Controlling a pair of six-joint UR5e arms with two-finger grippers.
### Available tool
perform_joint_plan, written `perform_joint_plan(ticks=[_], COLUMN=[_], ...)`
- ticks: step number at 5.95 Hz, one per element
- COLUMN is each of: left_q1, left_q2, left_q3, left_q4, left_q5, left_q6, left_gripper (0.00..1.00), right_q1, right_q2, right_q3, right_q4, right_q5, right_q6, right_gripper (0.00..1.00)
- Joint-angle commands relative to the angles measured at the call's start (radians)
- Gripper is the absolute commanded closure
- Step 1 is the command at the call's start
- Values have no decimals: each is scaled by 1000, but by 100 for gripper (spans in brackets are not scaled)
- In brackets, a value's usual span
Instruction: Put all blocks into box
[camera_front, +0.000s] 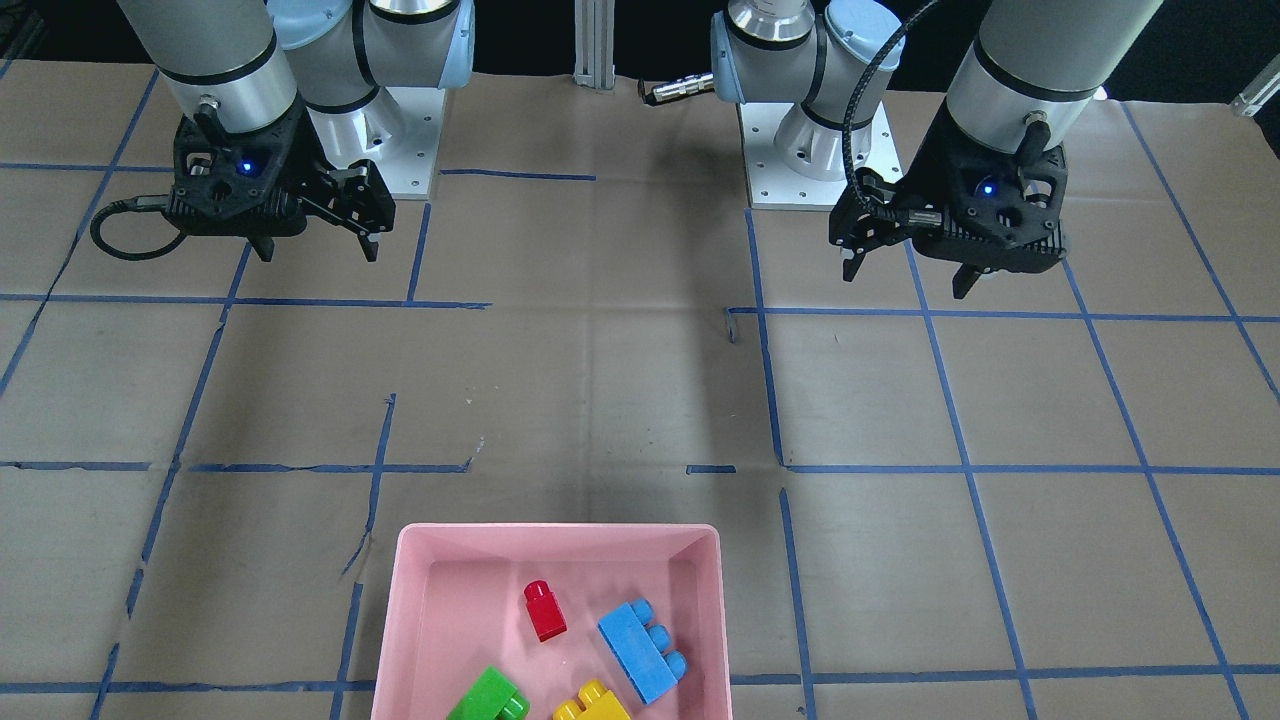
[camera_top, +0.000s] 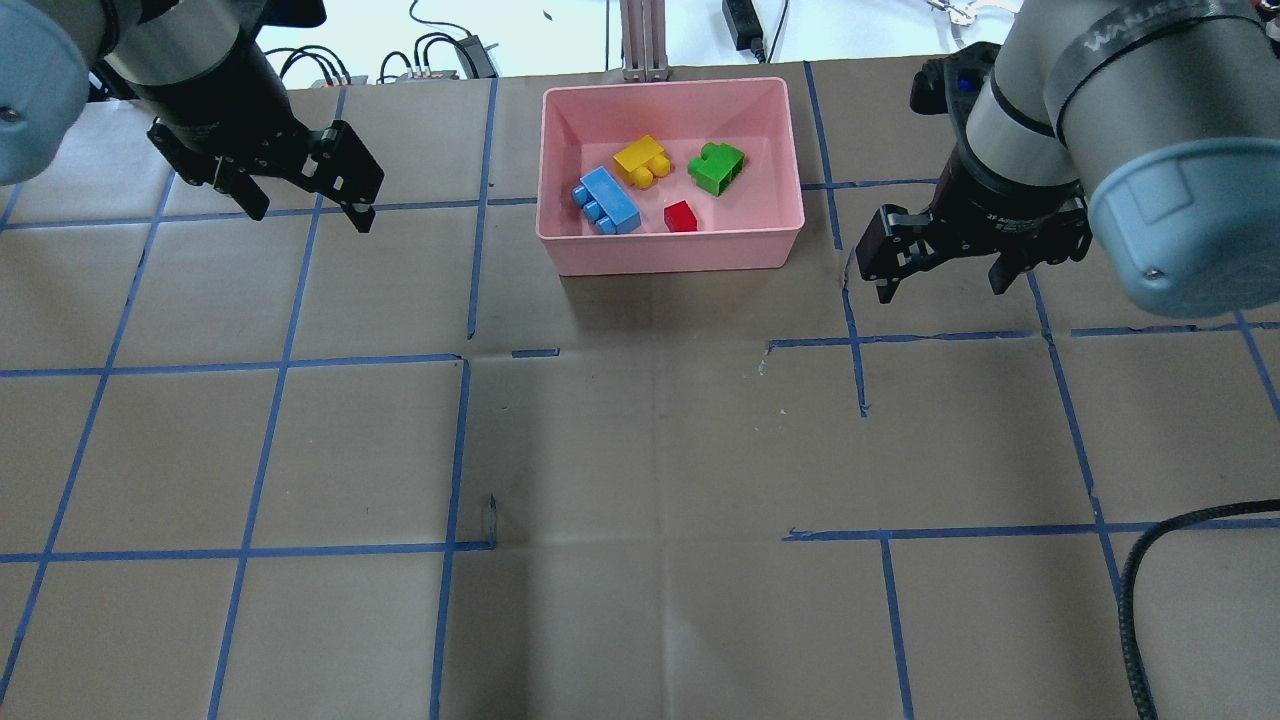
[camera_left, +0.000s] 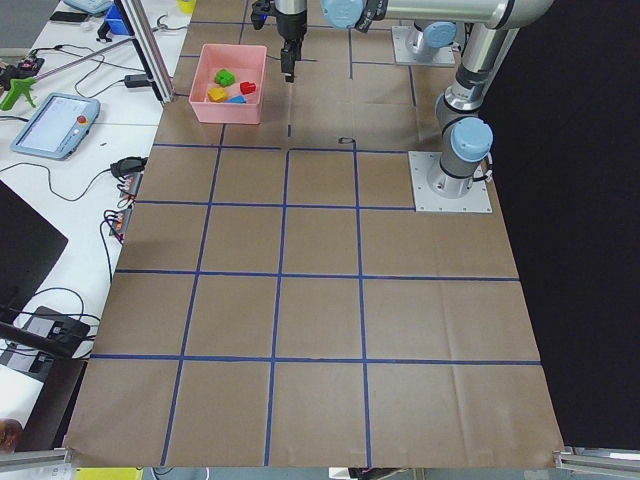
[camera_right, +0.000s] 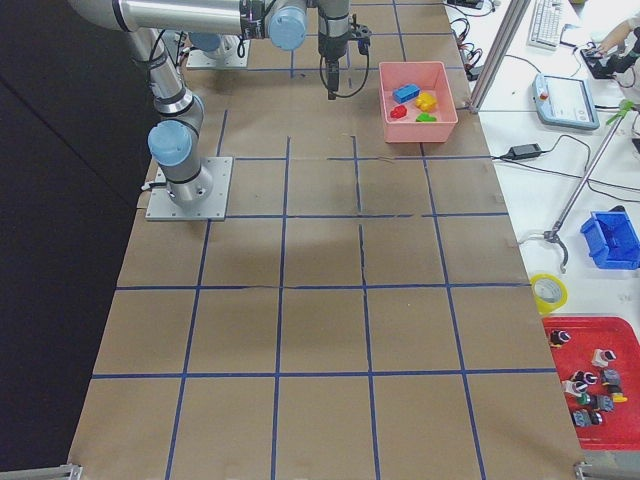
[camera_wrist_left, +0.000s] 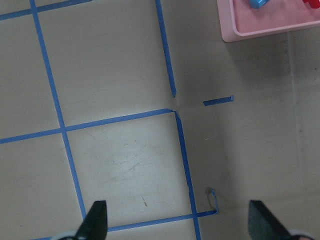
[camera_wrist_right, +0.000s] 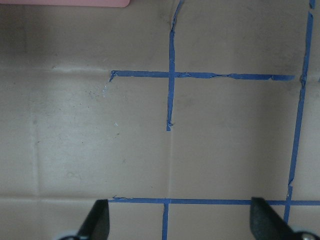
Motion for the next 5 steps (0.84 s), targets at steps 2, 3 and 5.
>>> perform_joint_plan(ticks=[2, 3, 5], left_q1=[-1, -1, -1], left_q2=[3, 5, 6], left_q3=[3, 3, 3], left_q4=[18, 18, 18], left_q5=[0, 0, 0], left_q6=[-5, -6, -12], left_gripper=[1, 1, 1], right_q1=[0, 0, 0], right_q2=[-1, -1, 1], right_q3=[-2, -2, 2], right_q4=[-1, -1, -1], right_q5=[4, 5, 5], right_q6=[0, 0, 2], right_gripper=[0, 0, 0])
